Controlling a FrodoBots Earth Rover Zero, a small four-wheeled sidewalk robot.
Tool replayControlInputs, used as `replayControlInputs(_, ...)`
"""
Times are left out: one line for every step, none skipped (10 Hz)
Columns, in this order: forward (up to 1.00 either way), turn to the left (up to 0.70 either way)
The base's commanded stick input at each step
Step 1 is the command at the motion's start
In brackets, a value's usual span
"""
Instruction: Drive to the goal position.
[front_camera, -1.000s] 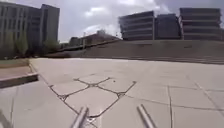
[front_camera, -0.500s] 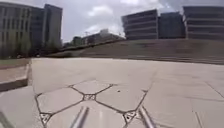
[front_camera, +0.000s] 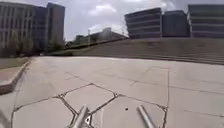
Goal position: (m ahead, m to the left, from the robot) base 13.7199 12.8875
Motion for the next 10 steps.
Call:
replayControlInputs(1.00,0.22)
replayControlInputs(1.00,0.44)
replayControlInputs(1.00,0.44)
replayControlInputs(1.00,0.44)
replayControlInputs(1.00,0.34)
replayControlInputs(1.00,0.11)
replayControlInputs(1.00,0.04)
replayControlInputs(1.00,0.04)
replayControlInputs(1.00,0.04)
replayControlInputs(1.00,0.04)
